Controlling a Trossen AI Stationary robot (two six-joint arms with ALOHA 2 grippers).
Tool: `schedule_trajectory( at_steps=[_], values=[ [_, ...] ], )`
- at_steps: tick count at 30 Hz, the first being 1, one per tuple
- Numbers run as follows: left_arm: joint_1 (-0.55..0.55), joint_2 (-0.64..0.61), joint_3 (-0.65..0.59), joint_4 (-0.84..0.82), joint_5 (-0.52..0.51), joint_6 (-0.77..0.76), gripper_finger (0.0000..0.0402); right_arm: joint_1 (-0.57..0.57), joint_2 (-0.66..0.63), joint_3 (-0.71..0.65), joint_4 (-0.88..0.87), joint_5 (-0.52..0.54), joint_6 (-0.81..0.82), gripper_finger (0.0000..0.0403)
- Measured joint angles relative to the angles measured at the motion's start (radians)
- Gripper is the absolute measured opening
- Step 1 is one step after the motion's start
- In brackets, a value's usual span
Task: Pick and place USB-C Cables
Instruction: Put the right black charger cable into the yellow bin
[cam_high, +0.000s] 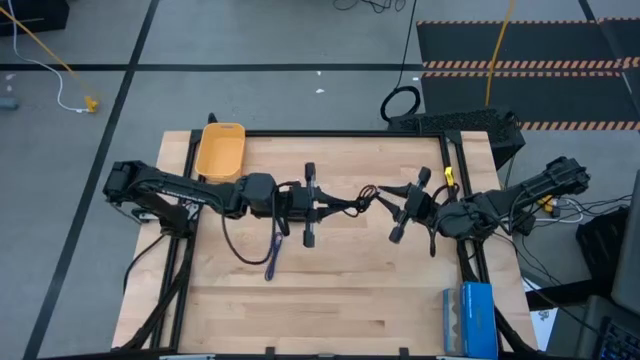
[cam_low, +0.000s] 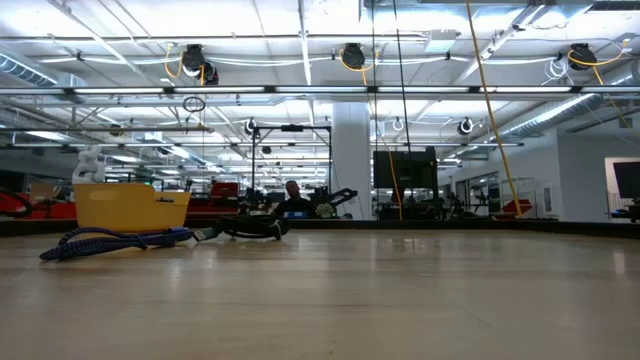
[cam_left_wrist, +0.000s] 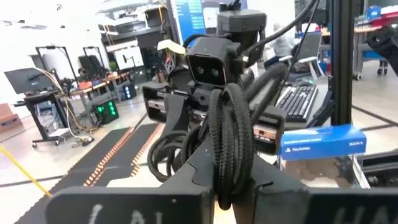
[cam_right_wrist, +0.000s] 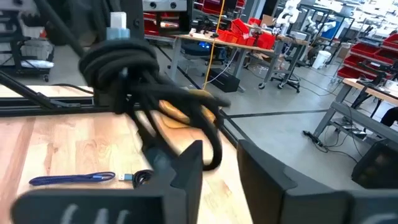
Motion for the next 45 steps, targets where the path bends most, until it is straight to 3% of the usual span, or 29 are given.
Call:
schedule_trajectory(
  at_steps=[5,9,17,22,29,35,45],
  values=[
    [0.002,-0.08,0.0,-0.151,0.0,0.0,0.0014,0.011,-0.017,0.0,-0.019,-0.011,-0.003,0.0133],
    [0.003,-0.156,0.0,-0.31,-0.007,-0.019,0.0035,0.012,-0.042,0.0,-0.07,-0.076,0.04,0.0148],
    [0.012,-0.333,0.002,-0.607,-0.028,-0.128,0.0011,0.012,-0.069,0.0,-0.142,-0.143,0.094,0.0147],
    [0.012,-0.429,0.0,-0.782,-0.062,-0.21,0.0024,0.012,-0.071,0.0,-0.168,-0.207,0.091,0.0147],
    [0.028,-0.529,0.0,-1.02,-0.081,-0.305,0.0012,0.012,-0.071,0.0,-0.188,-0.21,0.091,0.0146],
    [0.052,-0.552,0.043,-1.221,-0.081,-0.402,0.0024,0.012,-0.071,0.0,-0.187,-0.209,0.083,0.0146],
    [0.106,-0.433,0.238,-1.564,-0.057,-0.469,0.0012,0.012,-0.071,0.0,-0.18,-0.207,0.06,0.0146]
  ],
)
